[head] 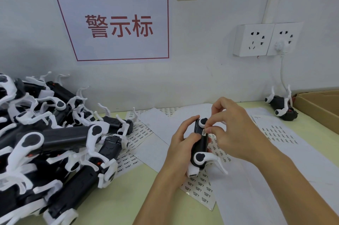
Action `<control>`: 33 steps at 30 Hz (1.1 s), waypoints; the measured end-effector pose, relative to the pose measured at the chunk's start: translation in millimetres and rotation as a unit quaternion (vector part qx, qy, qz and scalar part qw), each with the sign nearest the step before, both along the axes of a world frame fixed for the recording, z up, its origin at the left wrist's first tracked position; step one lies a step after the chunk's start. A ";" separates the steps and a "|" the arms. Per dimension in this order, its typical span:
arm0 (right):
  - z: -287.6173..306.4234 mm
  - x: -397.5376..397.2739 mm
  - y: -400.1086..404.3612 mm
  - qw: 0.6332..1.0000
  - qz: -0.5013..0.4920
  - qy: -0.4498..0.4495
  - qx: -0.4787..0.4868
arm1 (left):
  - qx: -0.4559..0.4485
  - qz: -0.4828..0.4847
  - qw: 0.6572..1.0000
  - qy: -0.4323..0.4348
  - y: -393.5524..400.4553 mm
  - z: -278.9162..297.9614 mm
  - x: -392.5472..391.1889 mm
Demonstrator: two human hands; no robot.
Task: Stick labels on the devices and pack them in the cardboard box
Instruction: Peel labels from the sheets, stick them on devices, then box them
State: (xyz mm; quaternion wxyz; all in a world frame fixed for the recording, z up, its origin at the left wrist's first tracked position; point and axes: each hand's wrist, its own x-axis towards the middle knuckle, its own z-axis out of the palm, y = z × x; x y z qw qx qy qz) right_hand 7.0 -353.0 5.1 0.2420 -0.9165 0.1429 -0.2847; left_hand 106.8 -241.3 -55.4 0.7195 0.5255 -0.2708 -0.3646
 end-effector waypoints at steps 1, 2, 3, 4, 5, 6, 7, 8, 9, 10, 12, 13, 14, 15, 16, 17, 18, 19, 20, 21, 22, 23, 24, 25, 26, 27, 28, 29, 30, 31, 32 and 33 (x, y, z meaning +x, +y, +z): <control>0.0 0.0 0.1 1.000 0.001 -0.001 0.001 | 0.000 0.000 1.000 0.000 0.0 0.1 0.1; -0.1 0.0 0.2 1.000 0.001 -0.002 0.000 | 0.000 0.000 1.000 0.001 0.0 0.2 0.2; -0.2 0.2 0.3 1.000 0.001 -0.002 -0.001 | 0.000 0.001 1.000 0.001 -0.1 0.1 0.1; -0.3 0.1 0.3 1.000 0.001 -0.001 -0.004 | 0.001 0.002 1.000 0.001 -0.2 -0.1 0.3; -0.4 0.3 0.4 1.000 0.000 -0.001 -0.006 | 0.000 0.002 1.000 0.001 -0.2 -0.3 0.5; -0.6 0.3 0.5 1.000 0.000 0.000 -0.007 | -0.001 0.001 1.000 0.003 -0.1 -0.5 0.6; -0.7 0.3 0.6 1.000 0.000 0.001 -0.007 | -0.002 0.000 1.000 0.004 0.0 -0.5 0.7; -0.9 0.3 0.5 1.000 0.000 0.000 -0.007 | -0.003 -0.002 1.000 0.004 0.0 -0.4 1.0; -1.0 0.3 0.4 1.000 -0.001 0.000 -0.008 | -0.002 -0.002 1.000 0.003 0.1 -0.4 1.0; -1.2 0.2 0.2 1.000 -0.001 -0.001 -0.009 | -0.001 -0.001 1.000 0.002 0.1 -0.3 1.0; -1.2 0.3 0.0 1.000 -0.001 -0.001 -0.010 | -0.001 -0.001 1.000 0.005 -0.1 -0.9 1.0; -1.3 0.2 -0.2 1.000 -0.001 -0.001 -0.011 | -0.003 -0.001 1.000 0.006 -0.3 -1.2 1.0; -1.4 0.4 -0.2 1.000 -0.001 0.001 -0.012 | -0.004 -0.002 1.000 0.006 -0.4 -1.6 1.0; -1.6 0.5 -0.1 1.000 -0.001 0.001 -0.014 | -0.005 -0.002 1.000 0.005 -0.3 -1.9 1.0; -1.7 0.7 -0.1 1.000 -0.001 0.001 -0.015 | -0.005 -0.003 1.000 0.004 -0.3 -2.0 1.2; -1.9 0.8 -0.2 1.000 -0.002 0.001 -0.016 | -0.005 -0.004 1.000 0.004 -0.2 -2.1 1.0; -2.1 0.9 -0.2 1.000 -0.003 0.000 -0.016 | -0.004 -0.004 1.000 0.003 -0.1 -1.9 1.2; -2.2 0.9 -0.2 1.000 -0.003 0.000 -0.016 | -0.004 -0.004 1.000 0.002 0.0 -1.8 1.3; -2.4 0.8 -0.2 1.000 -0.004 -0.001 -0.017 | -0.003 -0.004 1.000 0.001 0.2 -1.9 1.3; -2.4 0.9 -0.3 1.000 -0.004 -0.001 -0.020 | -0.004 -0.004 1.000 0.002 0.5 -2.0 1.3; -2.4 1.1 -0.4 1.000 -0.004 -0.001 -0.023 | -0.004 -0.004 1.000 0.003 0.6 -2.0 1.0; -2.3 1.2 -0.6 1.000 -0.005 -0.001 -0.026 | -0.003 -0.002 1.000 0.001 0.6 -1.9 0.9; -2.3 1.4 -0.6 1.000 -0.005 0.000 -0.026 | 0.000 0.001 1.000 -0.003 0.6 -1.8 0.5; -2.3 1.3 -0.7 1.000 -0.006 0.002 -0.026 | 0.003 0.004 1.000 -0.009 0.6 -1.5 0.2; -2.2 1.4 -0.9 1.000 -0.007 0.004 -0.026 | 0.006 0.006 1.000 -0.015 0.6 -1.2 -0.2; -2.2 1.2 -1.1 1.000 -0.007 0.004 -0.026 | 0.008 0.008 1.000 -0.021 0.5 -0.8 -0.4; -2.3 1.2 -1.4 1.000 -0.007 0.003 -0.025 | 0.009 0.009 1.000 -0.025 0.5 -0.6 -0.6; -2.5 0.9 -1.4 1.000 -0.007 0.004 -0.026 | 0.010 0.010 0.999 -0.029 0.6 -0.5 -0.7; -2.6 1.0 -1.4 1.000 -0.007 0.005 -0.027 | 0.012 0.011 0.999 -0.033 0.8 -0.3 -0.8; -2.7 1.0 -1.6 1.000 -0.008 0.006 -0.028 | 0.013 0.012 0.999 -0.037 0.8 -0.2 -1.0; -2.8 0.9 -1.6 1.000 -0.008 0.006 -0.029 | 0.013 0.013 0.999 -0.040 0.7 -0.2 -1.2; -2.9 0.9 -1.5 1.000 -0.008 0.005 -0.028 | 0.014 0.014 0.999 -0.042 0.7 -0.2 -1.5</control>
